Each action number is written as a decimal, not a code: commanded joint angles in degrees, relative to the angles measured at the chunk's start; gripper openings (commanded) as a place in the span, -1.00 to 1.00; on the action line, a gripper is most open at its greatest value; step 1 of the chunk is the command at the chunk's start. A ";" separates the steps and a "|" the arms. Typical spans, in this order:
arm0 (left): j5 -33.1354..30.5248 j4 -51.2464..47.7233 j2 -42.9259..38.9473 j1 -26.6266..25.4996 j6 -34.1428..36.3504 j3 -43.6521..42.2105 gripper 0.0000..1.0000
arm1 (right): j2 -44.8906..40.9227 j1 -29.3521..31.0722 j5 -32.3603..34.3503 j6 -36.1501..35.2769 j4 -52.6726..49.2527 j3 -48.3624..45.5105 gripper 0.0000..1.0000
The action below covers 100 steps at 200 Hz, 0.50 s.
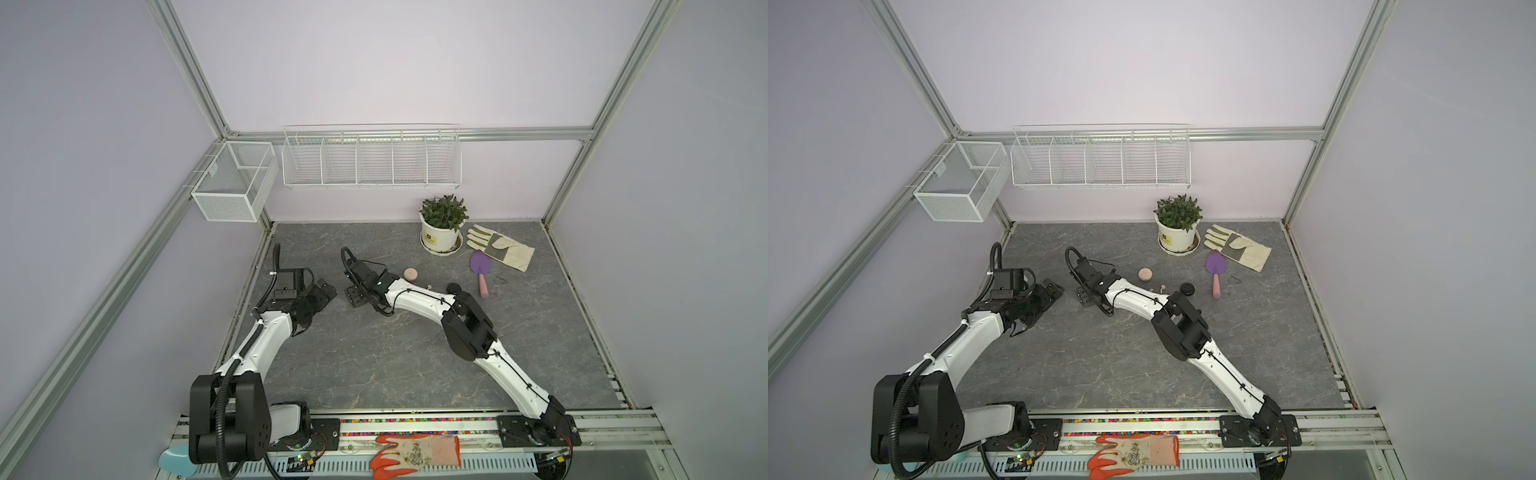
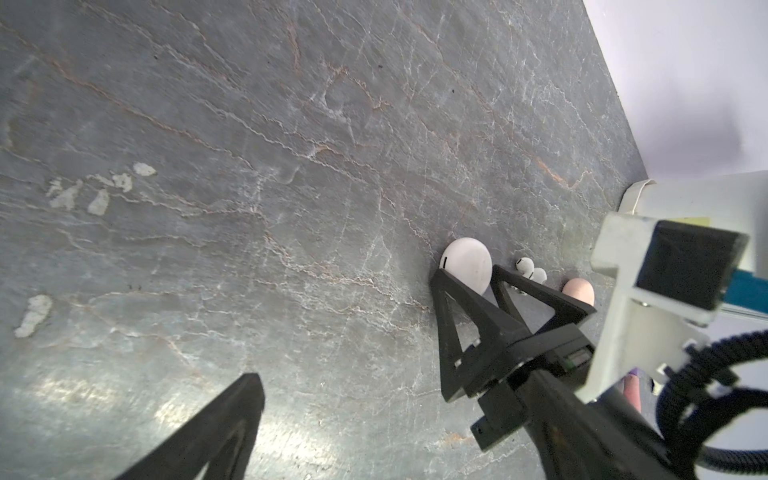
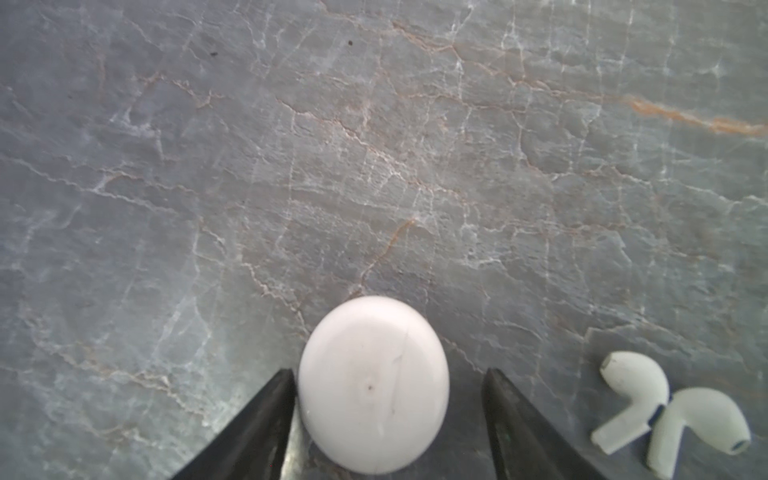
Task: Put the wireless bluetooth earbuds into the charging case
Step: 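Reach the right gripper over the white round charging case while the left arm rises, then close the right gripper on the white charging case and lift it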
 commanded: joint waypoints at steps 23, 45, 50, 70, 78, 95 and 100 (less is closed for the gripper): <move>0.06 0.18 0.06 0.40 -0.65 -0.53 0.98 | 1.24 0.87 0.69 -1.36 -0.33 0.92 0.27; 0.23 0.25 -0.19 0.40 -0.65 -0.80 0.98 | 1.48 0.92 0.50 -1.80 0.24 0.66 0.26; 0.23 0.19 -0.19 0.40 -0.69 -0.71 0.98 | 1.55 0.92 0.63 -2.00 0.42 0.65 0.26; 0.15 -0.07 -0.58 0.40 -0.64 -0.70 0.98 | 1.86 0.85 0.92 -2.63 0.68 0.65 0.25; -0.05 -0.30 -0.81 0.40 -0.54 -0.72 0.98 | 1.92 0.89 1.13 -2.76 0.90 0.65 0.24; -0.20 -0.76 -1.07 0.47 -0.38 -0.62 0.98 | 2.09 0.84 1.10 -2.99 1.29 0.64 0.20; -0.26 -0.80 -1.15 0.44 -0.37 -0.66 0.98 | 2.18 0.89 1.10 -2.97 1.30 0.66 0.18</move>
